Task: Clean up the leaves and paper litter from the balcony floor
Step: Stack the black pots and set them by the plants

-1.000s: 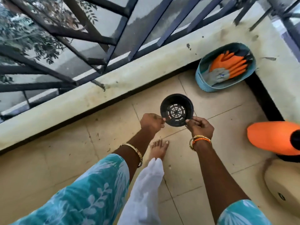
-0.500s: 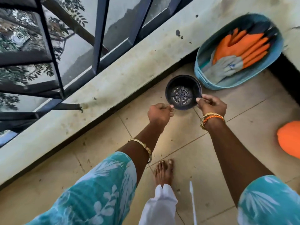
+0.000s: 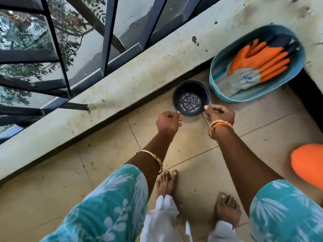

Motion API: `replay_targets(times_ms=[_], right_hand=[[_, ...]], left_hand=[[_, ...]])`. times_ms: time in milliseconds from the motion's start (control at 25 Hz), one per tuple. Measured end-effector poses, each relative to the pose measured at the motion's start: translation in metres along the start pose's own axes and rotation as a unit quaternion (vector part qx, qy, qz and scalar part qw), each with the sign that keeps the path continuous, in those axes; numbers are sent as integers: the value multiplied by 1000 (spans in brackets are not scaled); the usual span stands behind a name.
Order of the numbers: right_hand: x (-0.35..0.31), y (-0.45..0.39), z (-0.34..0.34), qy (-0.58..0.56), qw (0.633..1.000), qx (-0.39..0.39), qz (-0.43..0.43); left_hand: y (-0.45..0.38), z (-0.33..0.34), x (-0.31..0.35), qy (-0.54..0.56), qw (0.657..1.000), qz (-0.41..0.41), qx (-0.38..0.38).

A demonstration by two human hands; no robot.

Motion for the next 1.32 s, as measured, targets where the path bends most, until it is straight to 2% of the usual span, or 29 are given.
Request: replay_targets(times_ms=[120,240,440,520,600,680,720,800,880,1080,1200,1320], right_hand=[[-12,0,-10,68,997,1,-31],[-35,15,-29,168,980,6,-111],[-83,79,-65,300,904,-67,-298],[-110,111,-76,345,844,-98,-399],[-145,158,-87,375,756,-122,-523],[-178,210,-99,386,666,-125,-626],[-192,235,-107,393,630,-122,-658],[-220,290,-129,409,579,-127,-694],[-245,345,-156,416,557,-137,-706],[-293,474,-229,366,536,-155,-745],[-298,537,-260,339,499,-159,-781],[-282,596,-275,303,483,-181,-802]], left_hand=[[13,-3,-3,-42,999,20,28],[41,-15,8,-132,984,103,61],[103,-52,55,-226,941,244,66],[131,-73,84,-277,901,326,73],[168,-100,110,-343,848,394,85],[209,-131,128,-395,806,429,98],[231,-148,133,-404,799,434,103],[282,-193,144,-382,808,430,129],[329,-238,152,-351,815,433,156],[423,-360,150,-336,794,441,247],[467,-430,121,-306,796,419,313],[500,-486,80,-300,791,396,358]])
Point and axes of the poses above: each hand's wrist, its own y-axis away from the middle knuckle, its own z-axis out of the palm, x = y × z, the point moved 7 cm from there along -y, towards the middle knuckle, and after that the axes turned 14 degrees about x, right-handed, at the moved point
